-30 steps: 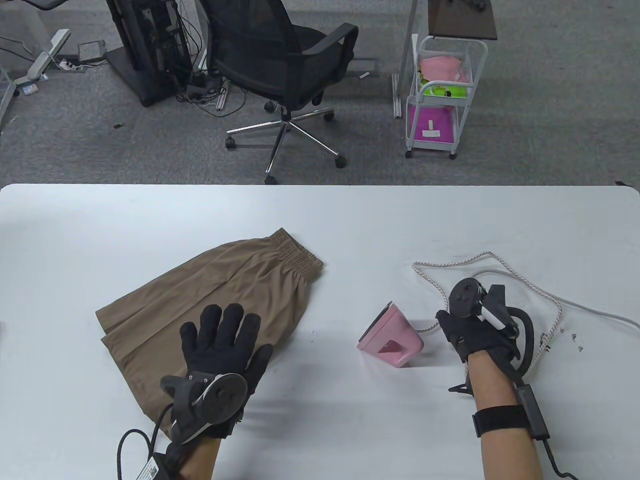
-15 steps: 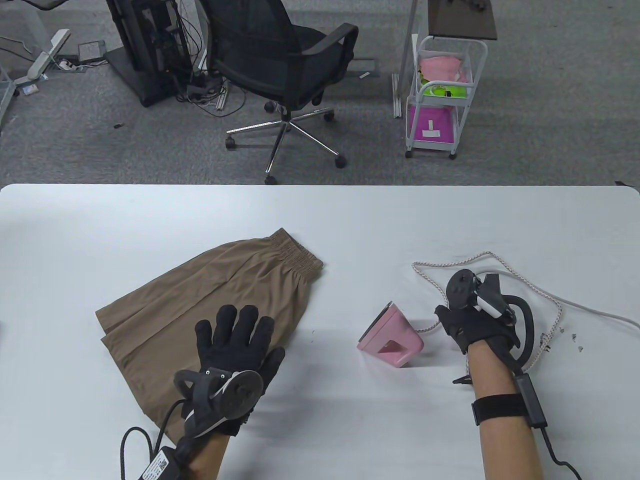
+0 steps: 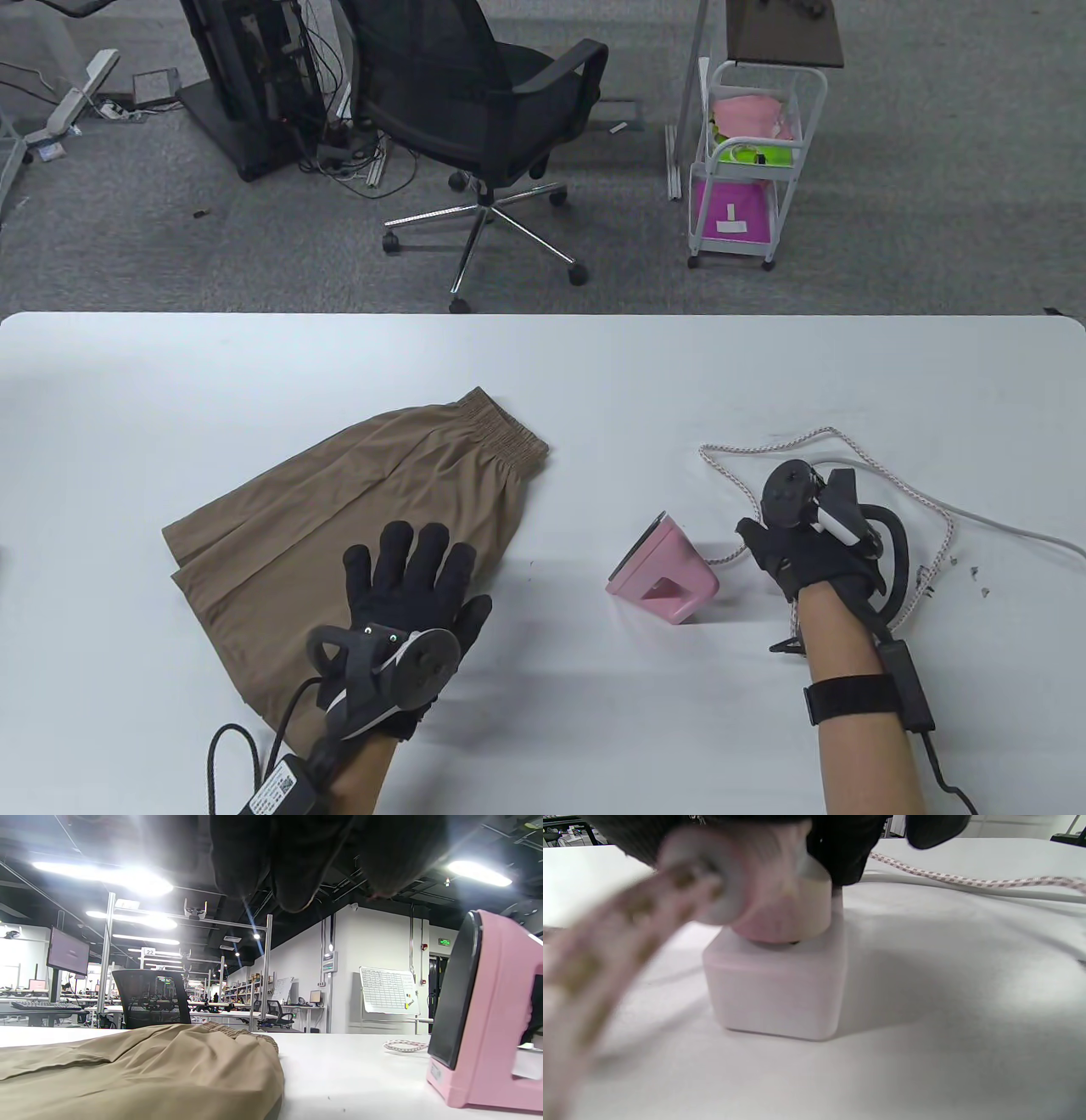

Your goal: Iron shorts with electric iron on table

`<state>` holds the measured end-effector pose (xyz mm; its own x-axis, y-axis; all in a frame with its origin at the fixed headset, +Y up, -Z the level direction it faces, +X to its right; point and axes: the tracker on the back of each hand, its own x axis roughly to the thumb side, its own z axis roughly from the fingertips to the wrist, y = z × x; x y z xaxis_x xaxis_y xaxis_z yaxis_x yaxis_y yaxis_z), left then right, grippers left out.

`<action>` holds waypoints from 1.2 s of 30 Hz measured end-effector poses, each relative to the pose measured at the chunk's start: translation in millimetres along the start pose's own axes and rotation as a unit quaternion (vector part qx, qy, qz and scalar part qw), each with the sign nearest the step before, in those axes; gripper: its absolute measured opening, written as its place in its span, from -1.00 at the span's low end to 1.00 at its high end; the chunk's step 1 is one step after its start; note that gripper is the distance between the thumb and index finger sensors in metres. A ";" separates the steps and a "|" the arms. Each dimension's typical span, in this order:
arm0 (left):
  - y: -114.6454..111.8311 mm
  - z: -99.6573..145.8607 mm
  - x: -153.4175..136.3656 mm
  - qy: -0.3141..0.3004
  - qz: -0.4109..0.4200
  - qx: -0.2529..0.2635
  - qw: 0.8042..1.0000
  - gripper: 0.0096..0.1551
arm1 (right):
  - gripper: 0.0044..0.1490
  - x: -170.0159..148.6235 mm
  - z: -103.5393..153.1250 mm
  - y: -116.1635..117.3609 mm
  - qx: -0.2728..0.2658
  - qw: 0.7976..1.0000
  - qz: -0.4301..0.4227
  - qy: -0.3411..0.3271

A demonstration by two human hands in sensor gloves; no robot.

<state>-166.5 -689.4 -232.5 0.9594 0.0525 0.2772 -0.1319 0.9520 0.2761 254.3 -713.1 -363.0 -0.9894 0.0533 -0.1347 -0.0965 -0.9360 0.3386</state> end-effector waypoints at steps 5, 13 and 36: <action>0.7 0.7 -0.8 0.003 -0.001 0.004 1.000 -0.29 | -0.16 -6.6 8.2 -5.1 0.009 0.999 -0.048 -0.015; 10.4 5.1 1.1 0.001 0.007 0.030 1.000 -0.30 | -0.16 -0.9 63.0 -32.9 -0.123 0.988 -0.093 -0.027; 16.6 11.2 15.6 -0.015 -0.007 0.057 0.998 -0.30 | -0.01 78.3 156.3 20.1 -0.279 0.943 -0.018 -0.182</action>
<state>-156.5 -676.2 -213.3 0.9534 0.0295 0.3002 -0.1487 0.9119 0.3825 157.9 -673.3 -221.2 -0.9679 0.1096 0.2262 -0.1597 -0.9631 -0.2167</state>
